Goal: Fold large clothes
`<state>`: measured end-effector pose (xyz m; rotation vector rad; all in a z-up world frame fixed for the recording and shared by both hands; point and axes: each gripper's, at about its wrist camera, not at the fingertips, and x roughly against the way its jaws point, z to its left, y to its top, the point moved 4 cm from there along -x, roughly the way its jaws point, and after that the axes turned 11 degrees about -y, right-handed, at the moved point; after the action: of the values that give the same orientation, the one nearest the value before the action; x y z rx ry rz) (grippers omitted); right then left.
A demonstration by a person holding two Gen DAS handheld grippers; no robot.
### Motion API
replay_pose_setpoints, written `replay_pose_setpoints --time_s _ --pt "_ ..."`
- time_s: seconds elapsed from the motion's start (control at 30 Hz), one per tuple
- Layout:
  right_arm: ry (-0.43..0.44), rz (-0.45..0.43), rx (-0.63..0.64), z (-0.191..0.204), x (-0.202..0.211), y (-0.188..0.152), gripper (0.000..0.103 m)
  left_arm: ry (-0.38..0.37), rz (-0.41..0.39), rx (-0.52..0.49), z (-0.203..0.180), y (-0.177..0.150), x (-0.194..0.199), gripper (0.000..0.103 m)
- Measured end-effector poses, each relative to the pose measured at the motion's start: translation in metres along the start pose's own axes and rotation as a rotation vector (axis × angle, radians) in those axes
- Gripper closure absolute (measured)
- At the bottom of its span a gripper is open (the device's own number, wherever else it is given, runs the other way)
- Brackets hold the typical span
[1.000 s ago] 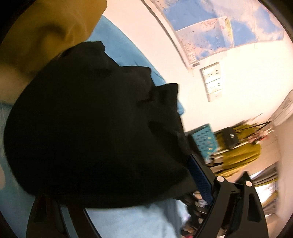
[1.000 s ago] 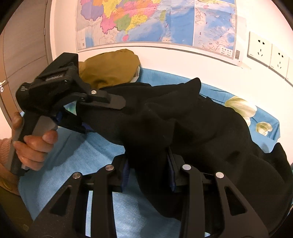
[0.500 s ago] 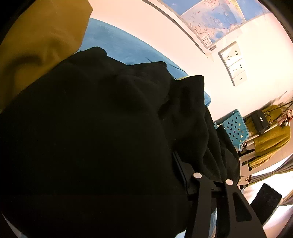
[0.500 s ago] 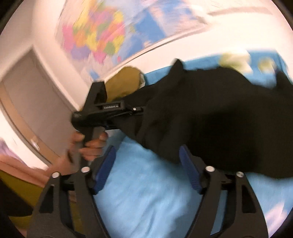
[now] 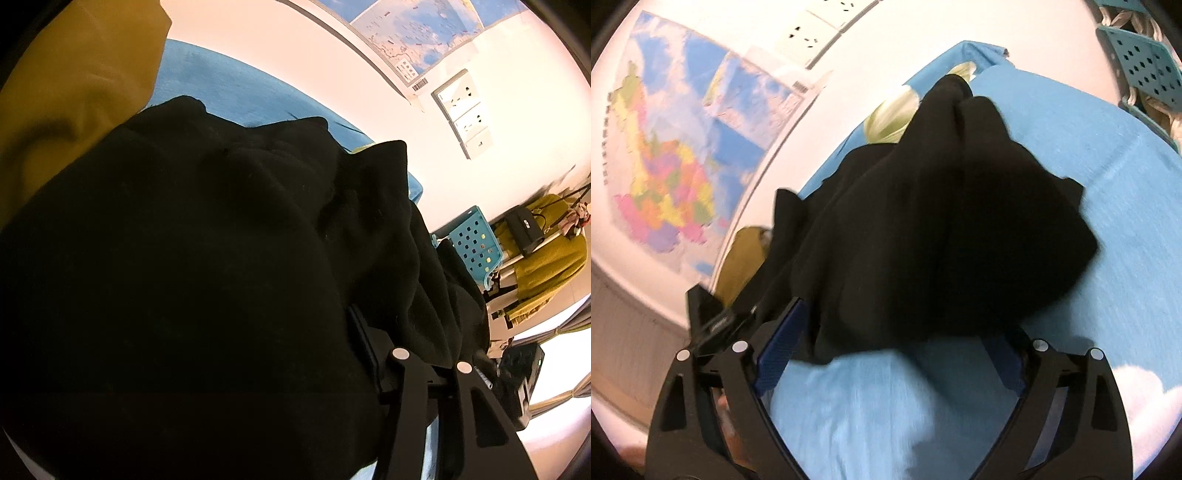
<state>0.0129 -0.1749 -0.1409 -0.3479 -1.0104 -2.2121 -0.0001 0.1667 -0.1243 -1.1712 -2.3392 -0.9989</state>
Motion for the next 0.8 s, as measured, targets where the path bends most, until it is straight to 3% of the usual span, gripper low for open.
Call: replay_pose_setpoints --time_s 0.13,0.27,0.33,0.43,0.5,0.57,0.6,0.63,0.67,0.7,0.77,0.8 --pt "-0.033 -0.028 0.007 0.015 -0.021 0.007 0.013 0.013 0.02 -0.03 -0.003 0.002 -0.002 0.049" --pt "0.005 -0.075 -0.056 0.012 -0.022 0.021 0.013 0.065 0.006 -0.053 -0.005 0.009 0.003 0.03" --pt "-0.018 -0.09 -0.029 0.014 -0.026 0.023 0.011 0.103 -0.04 -0.098 -0.01 0.015 0.008 0.029" --pt "-0.075 -0.105 0.038 0.023 -0.029 0.02 0.009 0.13 -0.035 -0.135 -0.01 0.017 -0.002 0.018" --pt "-0.078 -0.113 0.033 0.023 -0.03 0.023 0.014 0.157 -0.018 -0.143 -0.006 0.017 -0.009 0.018" --pt "-0.085 -0.118 0.031 0.019 -0.028 0.026 0.033 0.173 -0.027 -0.167 -0.007 0.018 -0.01 0.023" --pt "-0.081 -0.121 0.028 0.017 -0.026 0.027 0.057 0.183 -0.025 -0.169 -0.007 0.018 -0.009 0.035" --pt "-0.057 -0.124 0.021 0.016 -0.022 0.028 0.075 0.191 -0.022 -0.168 -0.006 0.018 -0.007 0.044" --pt "-0.001 -0.127 0.016 0.017 -0.016 0.029 0.076 0.178 -0.017 -0.158 -0.005 0.018 -0.005 0.055" --pt "0.017 -0.132 0.029 0.019 -0.012 0.029 0.076 0.155 -0.021 -0.151 -0.007 0.018 -0.002 0.058" --pt "0.014 -0.108 0.041 0.019 -0.015 0.027 0.065 0.16 -0.024 -0.165 -0.007 0.018 -0.002 0.056" --pt "0.028 -0.076 0.012 0.016 -0.022 0.025 0.056 0.165 -0.022 -0.163 -0.005 0.019 -0.003 0.048"
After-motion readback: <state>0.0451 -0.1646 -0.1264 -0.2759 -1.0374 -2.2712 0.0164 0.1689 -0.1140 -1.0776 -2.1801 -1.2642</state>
